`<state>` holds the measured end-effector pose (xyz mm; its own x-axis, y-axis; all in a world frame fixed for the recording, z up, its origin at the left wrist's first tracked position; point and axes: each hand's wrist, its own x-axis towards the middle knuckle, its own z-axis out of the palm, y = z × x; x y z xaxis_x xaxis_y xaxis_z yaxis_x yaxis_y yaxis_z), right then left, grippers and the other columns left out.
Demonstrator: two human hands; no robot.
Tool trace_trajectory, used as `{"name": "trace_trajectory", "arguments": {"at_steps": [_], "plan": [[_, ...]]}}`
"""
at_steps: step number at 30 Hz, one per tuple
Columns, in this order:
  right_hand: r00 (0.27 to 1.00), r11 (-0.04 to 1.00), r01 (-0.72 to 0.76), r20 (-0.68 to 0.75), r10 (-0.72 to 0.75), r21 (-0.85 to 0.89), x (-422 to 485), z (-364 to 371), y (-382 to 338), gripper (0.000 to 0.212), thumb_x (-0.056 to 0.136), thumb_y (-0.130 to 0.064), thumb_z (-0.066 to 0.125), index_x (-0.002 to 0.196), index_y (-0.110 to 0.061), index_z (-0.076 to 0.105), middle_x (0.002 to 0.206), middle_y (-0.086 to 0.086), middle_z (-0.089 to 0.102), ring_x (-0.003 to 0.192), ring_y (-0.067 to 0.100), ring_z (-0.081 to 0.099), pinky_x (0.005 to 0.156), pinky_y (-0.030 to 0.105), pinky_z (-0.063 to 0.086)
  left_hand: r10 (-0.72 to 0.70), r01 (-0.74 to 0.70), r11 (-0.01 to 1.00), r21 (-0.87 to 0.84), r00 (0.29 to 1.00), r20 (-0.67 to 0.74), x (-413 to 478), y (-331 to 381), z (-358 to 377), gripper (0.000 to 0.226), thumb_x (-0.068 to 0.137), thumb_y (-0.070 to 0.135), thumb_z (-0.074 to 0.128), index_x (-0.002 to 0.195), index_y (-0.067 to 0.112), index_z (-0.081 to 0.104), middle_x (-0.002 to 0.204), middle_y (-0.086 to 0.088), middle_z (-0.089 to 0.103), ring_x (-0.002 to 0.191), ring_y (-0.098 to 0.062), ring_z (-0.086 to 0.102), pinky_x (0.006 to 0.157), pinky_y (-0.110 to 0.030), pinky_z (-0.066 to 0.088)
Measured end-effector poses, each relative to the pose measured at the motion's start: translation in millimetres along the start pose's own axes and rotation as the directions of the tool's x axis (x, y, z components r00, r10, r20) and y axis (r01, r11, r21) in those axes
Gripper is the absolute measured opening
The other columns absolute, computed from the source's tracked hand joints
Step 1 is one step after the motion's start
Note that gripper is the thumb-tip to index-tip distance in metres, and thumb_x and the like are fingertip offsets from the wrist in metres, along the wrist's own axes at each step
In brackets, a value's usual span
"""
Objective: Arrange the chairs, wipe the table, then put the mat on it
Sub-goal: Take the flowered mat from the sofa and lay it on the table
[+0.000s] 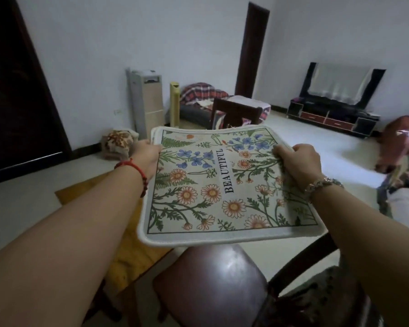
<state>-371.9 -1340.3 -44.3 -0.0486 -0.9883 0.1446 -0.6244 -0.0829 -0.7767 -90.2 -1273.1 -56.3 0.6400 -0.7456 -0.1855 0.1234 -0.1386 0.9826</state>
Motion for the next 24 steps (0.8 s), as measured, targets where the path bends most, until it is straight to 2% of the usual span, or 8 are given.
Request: {"name": "trace_trajectory", "arguments": {"at_steps": [4, 7, 11, 13, 16, 18, 22, 24], "plan": [[0.998, 1.000, -0.012, 0.059, 0.011, 0.016, 7, 71, -18, 0.043, 0.081, -0.042, 0.062, 0.075, 0.001, 0.064, 0.079, 0.017, 0.068, 0.074, 0.032, 0.065, 0.073, 0.044, 0.056, -0.072, 0.073, 0.997, 0.022, 0.997, -0.016, 35, -18, -51, 0.032, 0.094, 0.006, 0.046, 0.126, 0.007, 0.050, 0.103, -0.017, 0.061, 0.087, -0.033, 0.065, 0.083, -0.052, 0.053], [0.995, 0.999, 0.002, 0.097, -0.005, 0.032, 19, 122, -28, 0.040, 0.082, -0.038, 0.064, 0.069, 0.000, 0.063, 0.075, 0.018, 0.067, 0.068, 0.030, 0.063, 0.070, 0.041, 0.055, -0.089, 0.092, 0.994, 0.067, 0.995, -0.049, 68, -31, -76, 0.031, 0.096, 0.007, 0.042, 0.126, 0.009, 0.050, 0.107, -0.017, 0.060, 0.102, -0.037, 0.062, 0.091, -0.054, 0.049], [0.990, 0.999, -0.003, 0.140, -0.004, 0.047, 45, 184, -40, 0.040, 0.084, -0.037, 0.062, 0.067, 0.000, 0.065, 0.067, 0.013, 0.064, 0.068, 0.029, 0.063, 0.068, 0.038, 0.053, -0.073, 0.084, 0.991, 0.106, 0.992, -0.102, 131, -44, -92, 0.027, 0.097, 0.007, 0.038, 0.118, 0.011, 0.056, 0.108, -0.017, 0.061, 0.095, -0.035, 0.063, 0.084, -0.049, 0.053], [0.987, 0.999, -0.019, 0.159, 0.012, 0.040, 59, 213, -44, 0.043, 0.085, -0.037, 0.061, 0.071, 0.003, 0.066, 0.066, 0.012, 0.063, 0.065, 0.028, 0.061, 0.066, 0.037, 0.052, -0.073, 0.091, 0.985, 0.149, 0.990, -0.119, 164, -53, -98, 0.030, 0.098, 0.008, 0.036, 0.121, 0.011, 0.055, 0.101, -0.014, 0.061, 0.084, -0.031, 0.062, 0.065, -0.037, 0.055], [0.981, 0.998, -0.036, 0.192, 0.025, 0.053, 76, 257, -50, 0.043, 0.087, -0.037, 0.059, 0.070, 0.001, 0.067, 0.067, 0.012, 0.064, 0.064, 0.026, 0.062, 0.066, 0.036, 0.053, -0.055, 0.098, 0.965, 0.244, 0.983, -0.176, 208, -69, -109, 0.031, 0.097, 0.010, 0.033, 0.119, 0.009, 0.055, 0.088, -0.009, 0.059, 0.059, -0.020, 0.054, 0.032, -0.018, 0.039], [0.974, 0.997, -0.064, 0.222, 0.053, 0.044, 84, 287, -53, 0.040, 0.088, -0.038, 0.058, 0.066, -0.005, 0.065, 0.068, 0.010, 0.065, 0.063, 0.023, 0.062, 0.063, 0.033, 0.054, -0.043, 0.102, 0.955, 0.277, 0.976, -0.212, 232, -82, -120, 0.029, 0.097, 0.014, 0.036, 0.118, 0.007, 0.054, 0.086, -0.010, 0.059, 0.056, -0.019, 0.051, 0.035, -0.022, 0.038], [0.967, 0.994, -0.103, 0.237, 0.095, 0.021, 90, 348, -50, 0.041, 0.089, -0.039, 0.054, 0.076, -0.003, 0.068, 0.074, 0.011, 0.067, 0.070, 0.026, 0.065, 0.066, 0.037, 0.055, -0.013, 0.082, 0.938, 0.337, 0.979, -0.201, 282, -116, -145, 0.029, 0.089, 0.026, 0.057, 0.110, 0.006, 0.054, 0.093, -0.011, 0.064, 0.064, -0.024, 0.060, 0.043, -0.025, 0.042], [0.967, 0.996, -0.091, 0.236, 0.093, -0.023, 84, 376, -47, 0.038, 0.092, -0.037, 0.050, 0.074, -0.006, 0.065, 0.069, 0.005, 0.062, 0.065, 0.020, 0.059, 0.055, 0.028, 0.045, -0.025, 0.099, 0.921, 0.376, 0.980, -0.197, 306, -135, -157, 0.026, 0.087, 0.026, 0.060, 0.104, 0.007, 0.056, 0.094, -0.014, 0.066, 0.075, -0.032, 0.066, 0.049, -0.030, 0.050]]}}
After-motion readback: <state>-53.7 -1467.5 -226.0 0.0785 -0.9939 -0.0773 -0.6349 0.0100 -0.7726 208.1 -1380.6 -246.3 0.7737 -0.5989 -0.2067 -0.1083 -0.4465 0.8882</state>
